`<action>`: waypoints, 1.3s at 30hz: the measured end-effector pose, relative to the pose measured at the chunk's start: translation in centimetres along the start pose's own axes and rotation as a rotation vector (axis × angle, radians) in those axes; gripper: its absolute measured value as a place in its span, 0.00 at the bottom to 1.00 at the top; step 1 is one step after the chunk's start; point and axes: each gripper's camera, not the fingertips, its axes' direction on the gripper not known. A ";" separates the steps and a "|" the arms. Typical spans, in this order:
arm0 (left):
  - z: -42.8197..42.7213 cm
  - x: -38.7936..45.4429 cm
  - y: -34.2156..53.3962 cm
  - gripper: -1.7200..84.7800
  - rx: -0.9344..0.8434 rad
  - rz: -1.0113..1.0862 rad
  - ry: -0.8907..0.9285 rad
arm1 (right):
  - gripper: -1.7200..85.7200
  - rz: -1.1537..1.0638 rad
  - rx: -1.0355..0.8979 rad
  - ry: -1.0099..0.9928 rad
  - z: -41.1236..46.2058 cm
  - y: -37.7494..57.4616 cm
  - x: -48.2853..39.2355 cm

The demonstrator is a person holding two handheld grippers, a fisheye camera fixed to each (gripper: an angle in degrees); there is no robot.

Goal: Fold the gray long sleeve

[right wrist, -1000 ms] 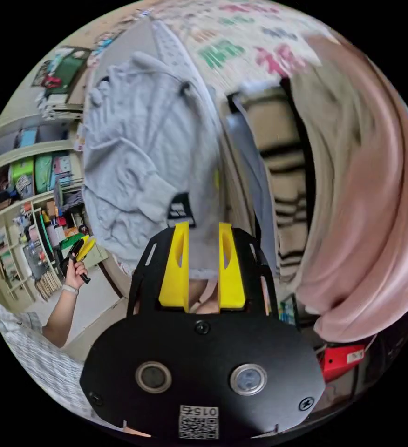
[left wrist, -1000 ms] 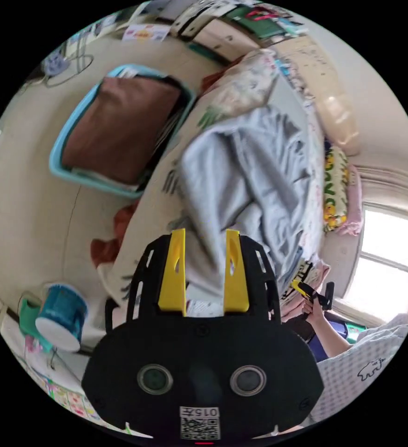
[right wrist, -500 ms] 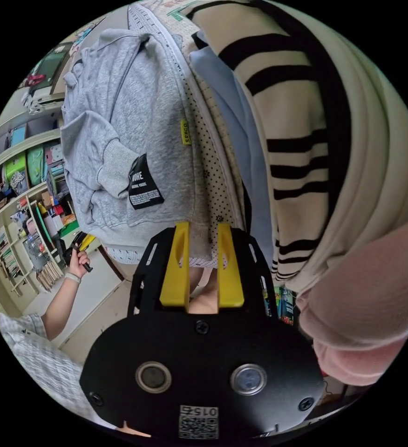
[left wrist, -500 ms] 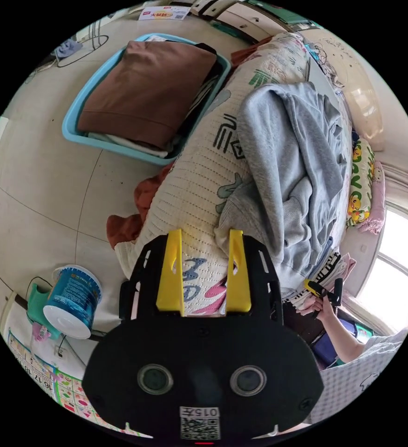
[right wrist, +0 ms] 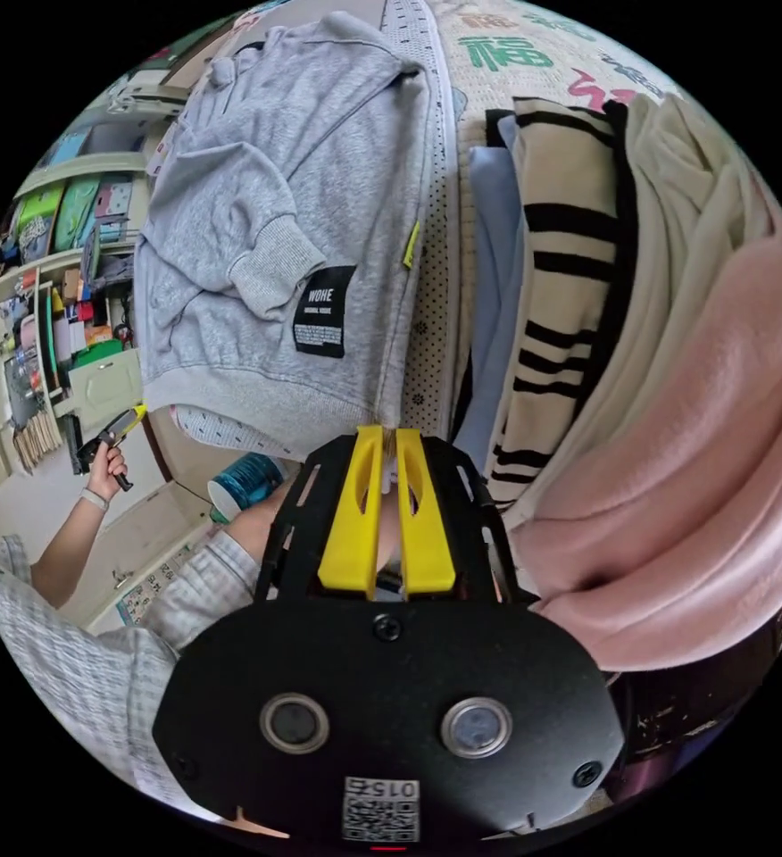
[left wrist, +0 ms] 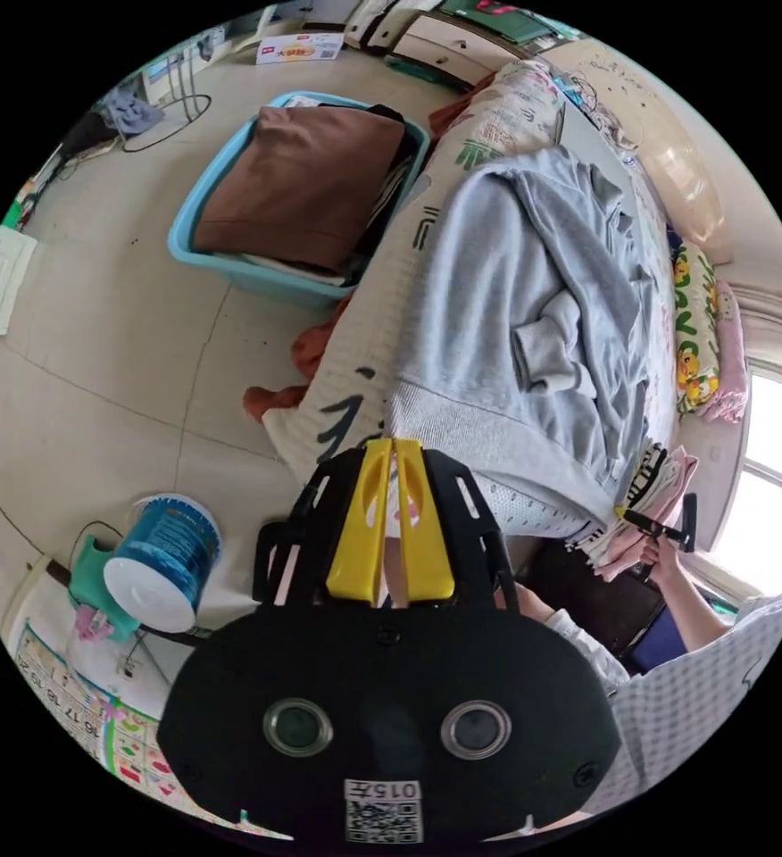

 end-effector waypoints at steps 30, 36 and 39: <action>4.7 35.3 -3.7 0.17 0.006 0.790 0.215 | 0.13 -0.333 0.093 -0.037 0.1 -3.2 1.4; 7.5 38.3 -3.6 0.18 0.027 0.867 0.117 | 0.03 -0.404 0.068 -0.283 -3.6 -1.6 3.1; 7.8 38.9 -3.1 0.19 0.051 0.892 0.063 | 0.03 -0.384 0.128 -0.466 -5.8 -0.8 3.3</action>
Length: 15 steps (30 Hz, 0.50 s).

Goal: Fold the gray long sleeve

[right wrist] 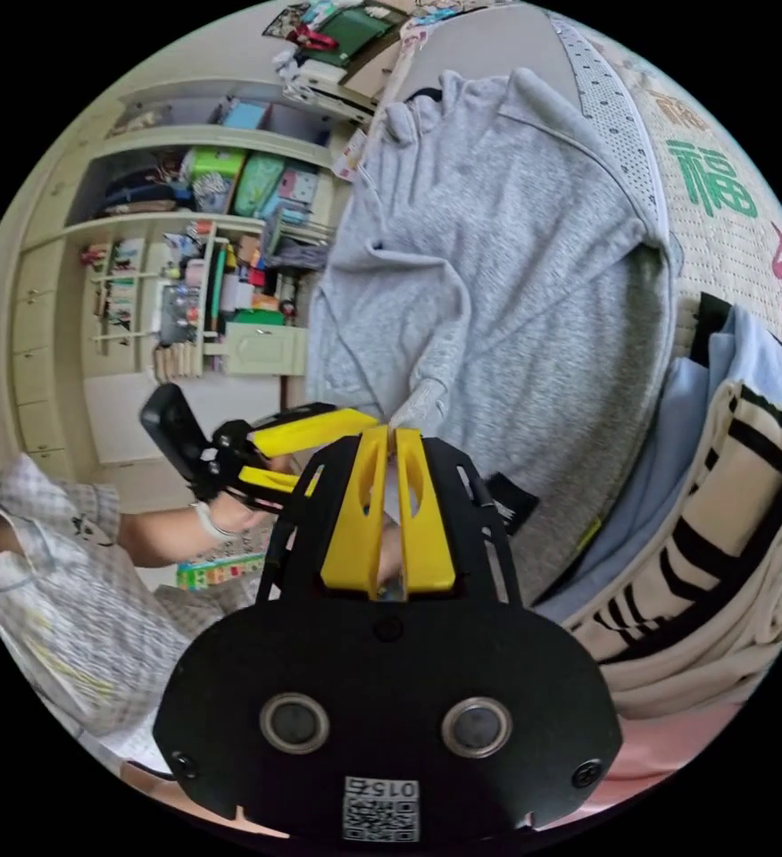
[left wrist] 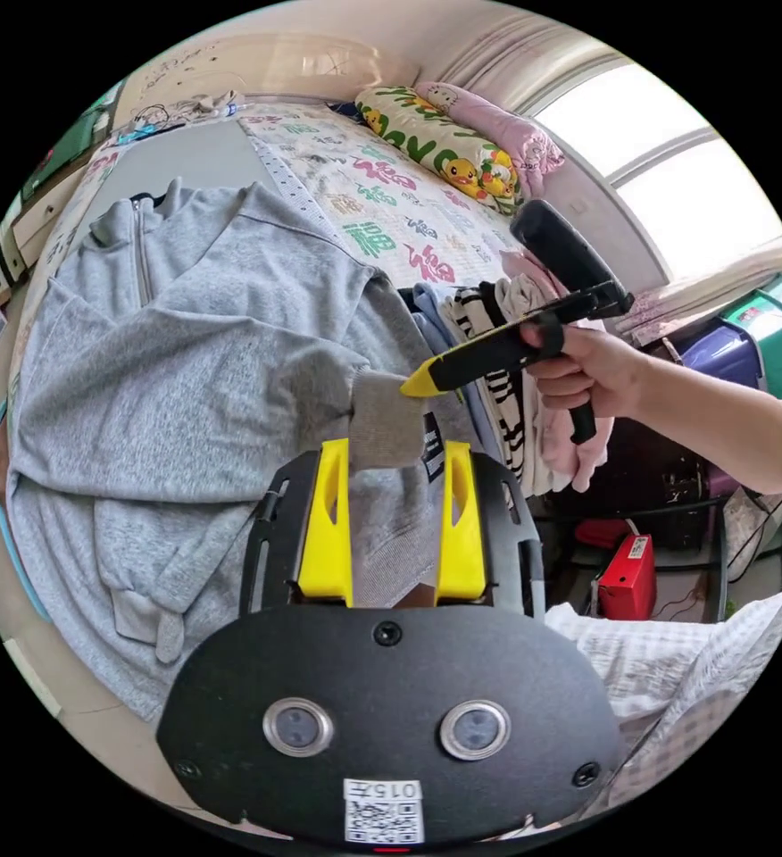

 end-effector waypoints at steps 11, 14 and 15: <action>-1.4 -5.7 4.3 0.15 0.207 -0.433 0.084 | 0.02 -0.087 0.058 -0.164 2.0 -1.7 -3.7; -0.8 -8.0 6.9 0.08 0.226 -0.511 0.146 | 0.02 -0.120 0.055 -0.114 2.7 -1.0 -4.4; -0.6 -8.4 7.5 0.08 0.227 -0.518 0.157 | 0.02 -0.129 0.055 -0.101 2.8 -0.8 -4.6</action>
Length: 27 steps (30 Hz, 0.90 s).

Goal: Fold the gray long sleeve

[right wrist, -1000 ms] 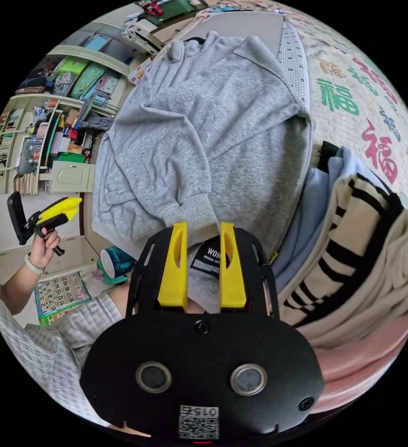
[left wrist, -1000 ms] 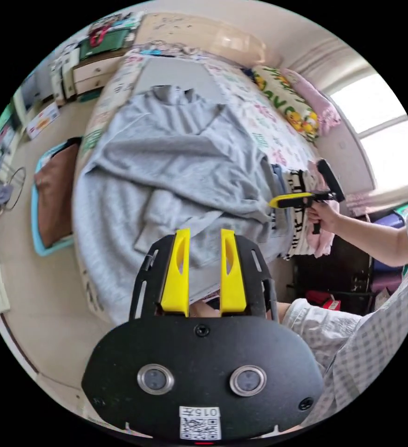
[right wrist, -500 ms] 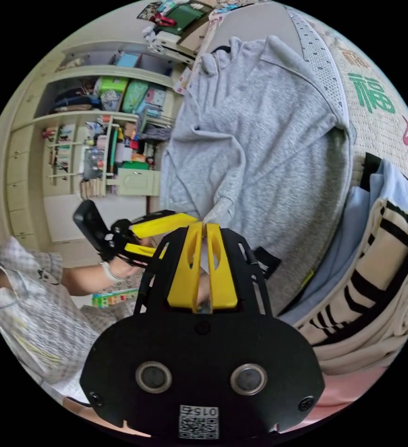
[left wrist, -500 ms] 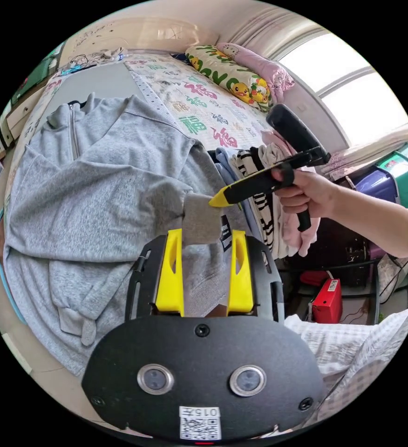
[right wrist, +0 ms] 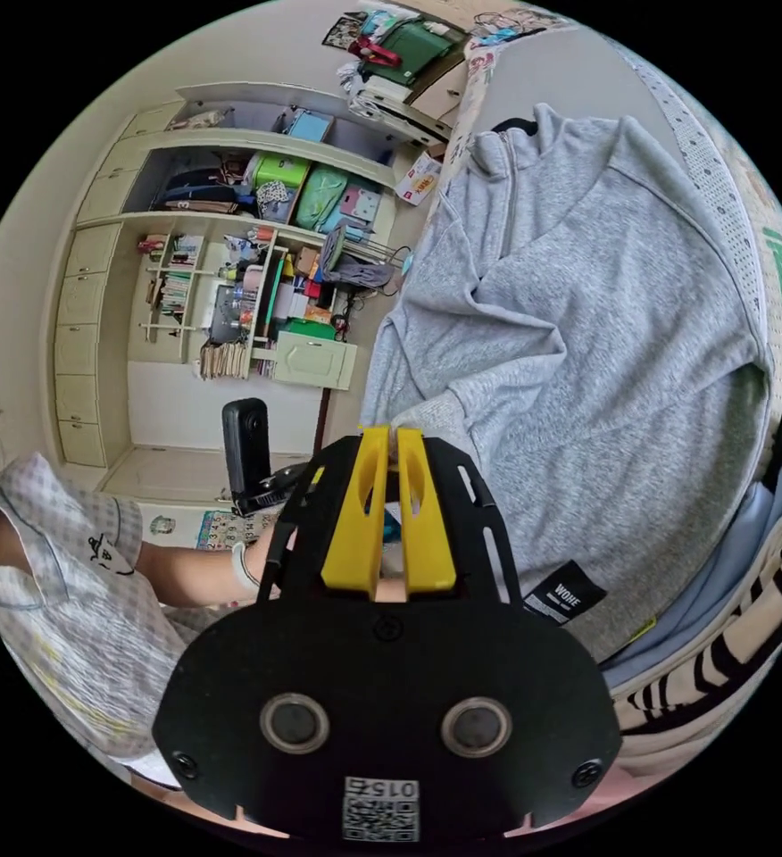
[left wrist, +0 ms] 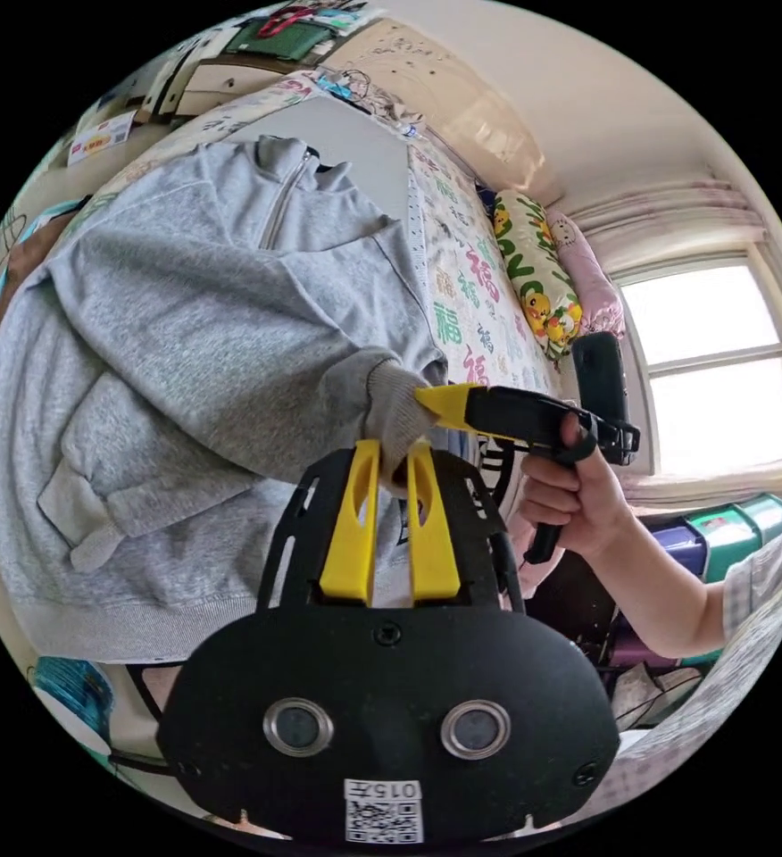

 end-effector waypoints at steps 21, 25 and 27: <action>-19.6 -20.2 6.3 0.05 0.179 -0.116 -0.260 | 0.14 -0.782 -0.411 0.587 34.2 -0.2 -12.3; -19.0 -22.9 6.7 0.05 0.142 -0.128 -0.193 | 0.08 -0.785 -0.534 0.628 39.0 -3.0 -11.1; -19.1 -23.7 6.6 0.05 0.135 -0.121 -0.165 | 0.06 -0.637 -0.550 0.532 37.7 -6.2 -10.4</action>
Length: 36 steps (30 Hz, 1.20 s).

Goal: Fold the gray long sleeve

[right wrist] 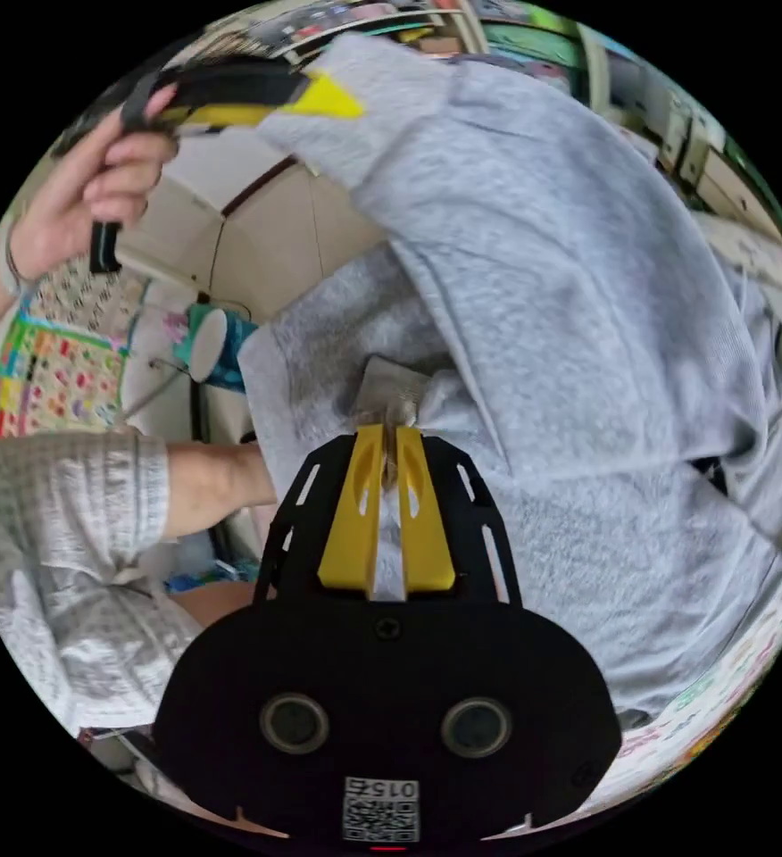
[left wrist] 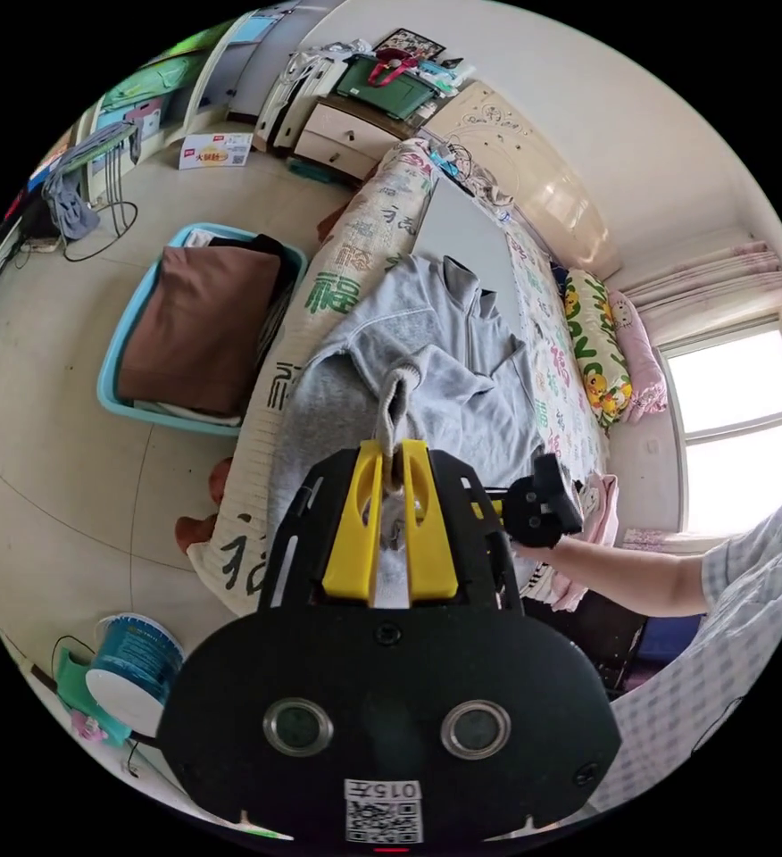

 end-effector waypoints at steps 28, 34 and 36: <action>12.1 -5.4 2.4 0.17 -0.346 -0.228 -0.250 | 0.14 1.253 0.104 -0.019 -11.7 28.6 13.9; 14.9 -3.5 1.8 0.17 -0.411 -0.209 -0.276 | 0.13 1.280 -0.005 -0.125 -7.9 29.0 14.1; 15.0 -2.7 1.0 0.17 -0.429 -0.188 -0.286 | 0.11 1.258 -0.016 -0.092 -8.1 28.7 14.2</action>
